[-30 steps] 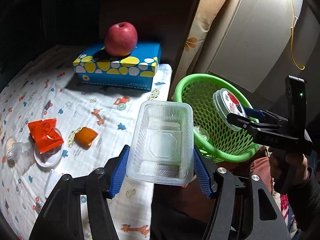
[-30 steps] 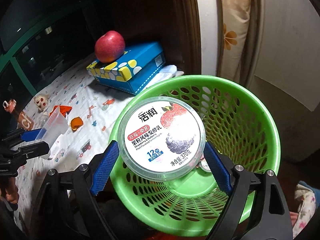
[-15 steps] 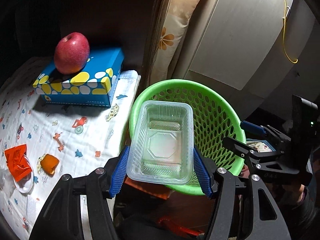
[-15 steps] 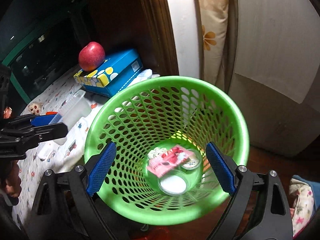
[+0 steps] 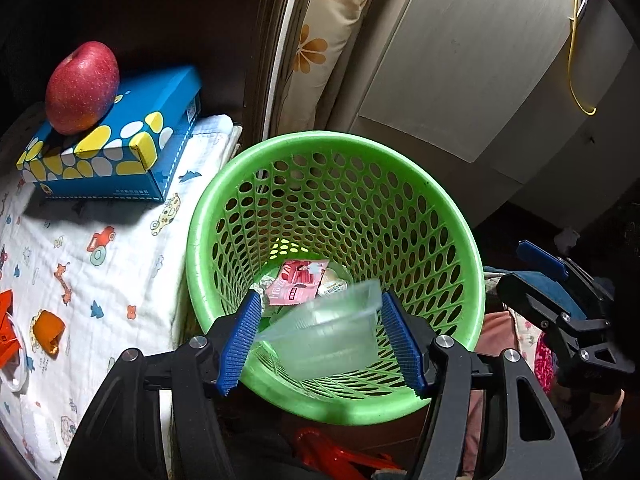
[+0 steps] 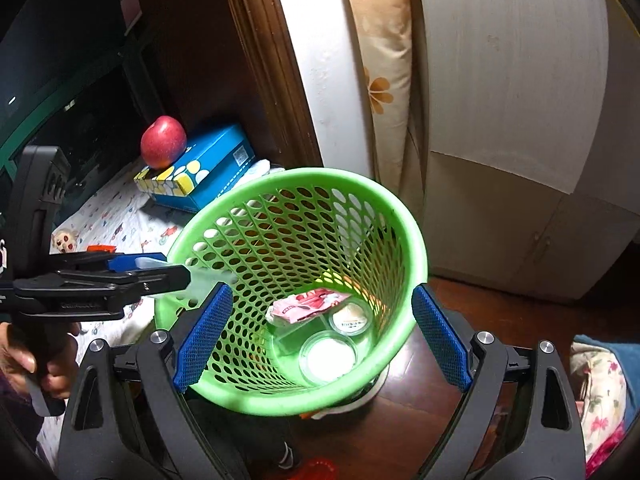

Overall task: Collect trash
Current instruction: 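Carry the clear box and yogurt cup over the green basket and release both, then grasp the white foam block with the left gripper and lift it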

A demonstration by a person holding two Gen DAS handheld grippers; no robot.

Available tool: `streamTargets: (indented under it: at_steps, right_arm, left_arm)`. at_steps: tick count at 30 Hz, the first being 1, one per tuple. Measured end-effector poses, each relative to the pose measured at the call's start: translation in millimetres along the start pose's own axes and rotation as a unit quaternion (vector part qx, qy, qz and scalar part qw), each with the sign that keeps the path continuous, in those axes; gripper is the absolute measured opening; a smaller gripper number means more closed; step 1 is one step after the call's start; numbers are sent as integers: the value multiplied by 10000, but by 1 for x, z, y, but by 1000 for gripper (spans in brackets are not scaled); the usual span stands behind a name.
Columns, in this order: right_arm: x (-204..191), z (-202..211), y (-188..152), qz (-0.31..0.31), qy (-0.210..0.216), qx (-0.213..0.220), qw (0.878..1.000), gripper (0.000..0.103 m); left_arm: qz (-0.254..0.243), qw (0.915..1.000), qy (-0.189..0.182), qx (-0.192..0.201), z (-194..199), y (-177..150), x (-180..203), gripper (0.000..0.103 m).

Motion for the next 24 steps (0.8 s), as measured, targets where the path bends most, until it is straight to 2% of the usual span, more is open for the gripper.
streamTargets:
  at_steps: [10, 19, 24]
  right_arm:
    - [-7, 3, -2, -21, 146, 16, 9999, 90]
    - [-45, -5, 3, 222, 413, -57, 9989, 90]
    - [-73, -11, 3, 432, 562, -113, 9974, 90]
  left_arm:
    - [130, 9997, 184, 100, 13, -15, -12, 69]
    - [504, 9953, 772, 303, 47, -49, -54, 70]
    - [832, 9895, 1100, 439, 71, -76, -88, 71]
Point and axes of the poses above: each gripper's, at about its wrist camera, not at the fingertips, and z roughly against the way its jaws point, x to its right, y to its top, the point moved 3 cm from there along -z, roughly the way its jaws point, and after that the axes turned 7 degrees about -x, right-handed, at the moved point
